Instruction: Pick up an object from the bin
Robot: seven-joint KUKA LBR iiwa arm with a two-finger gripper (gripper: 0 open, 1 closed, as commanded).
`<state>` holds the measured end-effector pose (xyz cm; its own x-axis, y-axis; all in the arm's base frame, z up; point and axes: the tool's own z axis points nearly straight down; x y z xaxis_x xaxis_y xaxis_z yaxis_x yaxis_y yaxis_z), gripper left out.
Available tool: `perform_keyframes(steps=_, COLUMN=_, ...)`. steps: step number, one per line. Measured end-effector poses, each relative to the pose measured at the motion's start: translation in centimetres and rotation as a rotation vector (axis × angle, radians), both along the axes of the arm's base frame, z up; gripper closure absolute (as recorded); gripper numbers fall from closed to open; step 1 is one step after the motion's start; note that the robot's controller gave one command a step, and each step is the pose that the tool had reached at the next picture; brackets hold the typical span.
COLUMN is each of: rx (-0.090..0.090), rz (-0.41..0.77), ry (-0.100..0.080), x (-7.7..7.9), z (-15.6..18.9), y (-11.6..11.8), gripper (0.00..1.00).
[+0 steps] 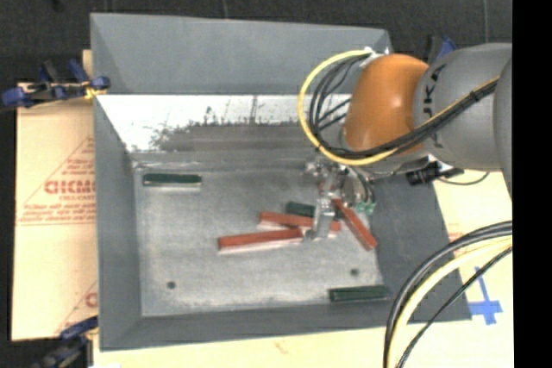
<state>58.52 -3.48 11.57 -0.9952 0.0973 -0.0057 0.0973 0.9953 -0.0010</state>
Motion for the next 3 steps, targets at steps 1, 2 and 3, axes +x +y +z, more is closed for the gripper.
perform_keyframes(steps=1, rx=0.001, rz=-0.061, ry=0.001, x=0.0, z=-3.8, y=-3.8, gripper=1.0)
perform_keyframes(steps=2, rx=0.001, rz=-0.06, ry=0.001, x=0.0, z=-3.8, y=-3.8, gripper=1.0)
perform_keyframes(steps=3, rx=-0.002, rz=0.022, ry=-0.002, x=1.9, z=13.1, y=-8.2, gripper=1.0)
